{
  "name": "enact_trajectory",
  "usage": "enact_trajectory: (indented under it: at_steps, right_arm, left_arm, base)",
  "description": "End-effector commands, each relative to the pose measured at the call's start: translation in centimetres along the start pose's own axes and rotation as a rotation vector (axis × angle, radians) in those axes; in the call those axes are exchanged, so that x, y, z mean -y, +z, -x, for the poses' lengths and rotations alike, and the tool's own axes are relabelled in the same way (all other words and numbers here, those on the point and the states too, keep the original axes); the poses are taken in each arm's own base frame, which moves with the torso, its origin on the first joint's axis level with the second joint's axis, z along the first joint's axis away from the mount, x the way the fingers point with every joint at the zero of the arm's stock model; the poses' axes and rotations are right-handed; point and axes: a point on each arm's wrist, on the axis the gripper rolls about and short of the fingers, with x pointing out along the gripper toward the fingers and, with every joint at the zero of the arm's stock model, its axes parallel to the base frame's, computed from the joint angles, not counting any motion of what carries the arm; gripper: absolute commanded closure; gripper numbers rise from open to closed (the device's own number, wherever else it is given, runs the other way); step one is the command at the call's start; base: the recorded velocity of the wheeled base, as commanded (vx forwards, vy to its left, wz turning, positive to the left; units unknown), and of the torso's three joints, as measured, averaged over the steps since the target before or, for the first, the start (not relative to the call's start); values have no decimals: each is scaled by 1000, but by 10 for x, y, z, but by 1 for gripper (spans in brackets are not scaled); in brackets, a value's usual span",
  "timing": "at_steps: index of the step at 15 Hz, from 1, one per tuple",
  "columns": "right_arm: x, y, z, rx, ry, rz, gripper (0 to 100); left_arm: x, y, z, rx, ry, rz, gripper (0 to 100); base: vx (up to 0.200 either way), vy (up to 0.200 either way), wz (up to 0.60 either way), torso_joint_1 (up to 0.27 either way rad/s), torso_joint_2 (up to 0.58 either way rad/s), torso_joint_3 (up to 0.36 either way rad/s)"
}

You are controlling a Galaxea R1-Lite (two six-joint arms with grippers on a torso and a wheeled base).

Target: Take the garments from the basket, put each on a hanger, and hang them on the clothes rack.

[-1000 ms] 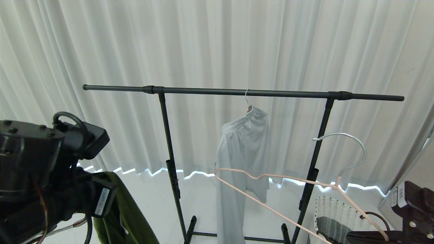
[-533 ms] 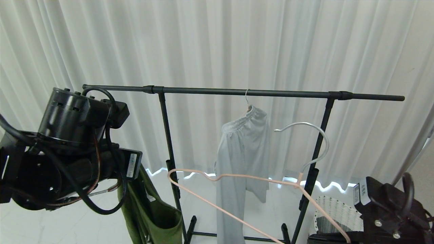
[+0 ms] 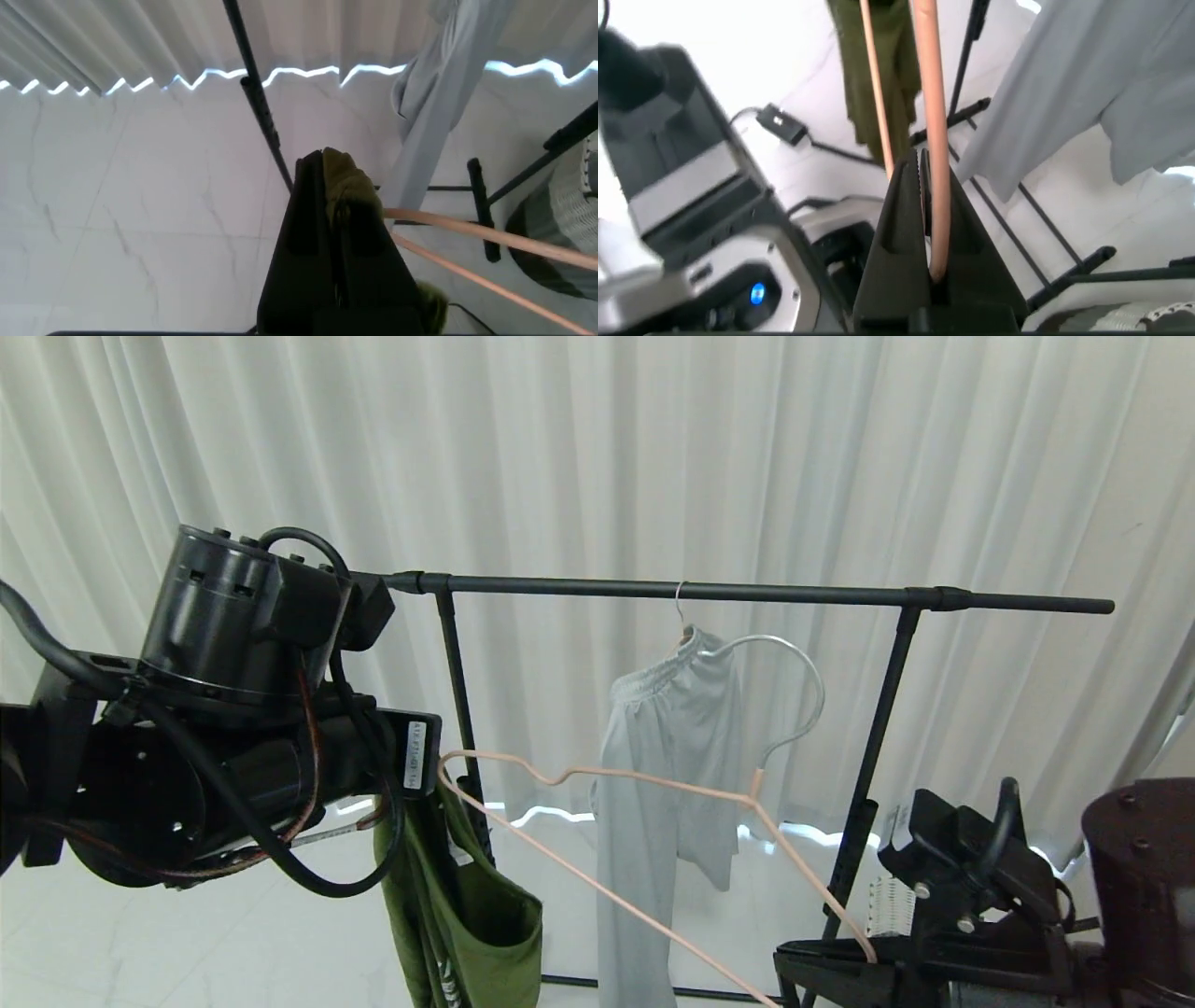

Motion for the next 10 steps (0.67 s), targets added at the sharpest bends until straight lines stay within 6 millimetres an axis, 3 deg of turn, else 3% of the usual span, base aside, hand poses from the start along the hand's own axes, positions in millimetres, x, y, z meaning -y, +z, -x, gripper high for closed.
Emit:
enact_trajectory:
  at_steps: [1,3,6,10]
  right_arm:
    - [1,2,-11,-20,-2,-2,100]
    - [0,3,-10,-16,-1,-1,100]
    - [-8,3,-9,-14,32,3,100]
    - [-13,6,-16,-19,49,8,100]
  left_arm:
    - [3,1,1,3,-10,-5,100]
    - [3,1,-1,2,-4,-4,100]
    - [-4,5,-19,-9,142,9,100]
    - [2,7,-15,6,134,0,100]
  base:
    - [0,0,0,0,0,0]
    - [0,0,0,0,0,0]
    - [0,0,0,0,0,0]
    - [0,0,0,0,0,0]
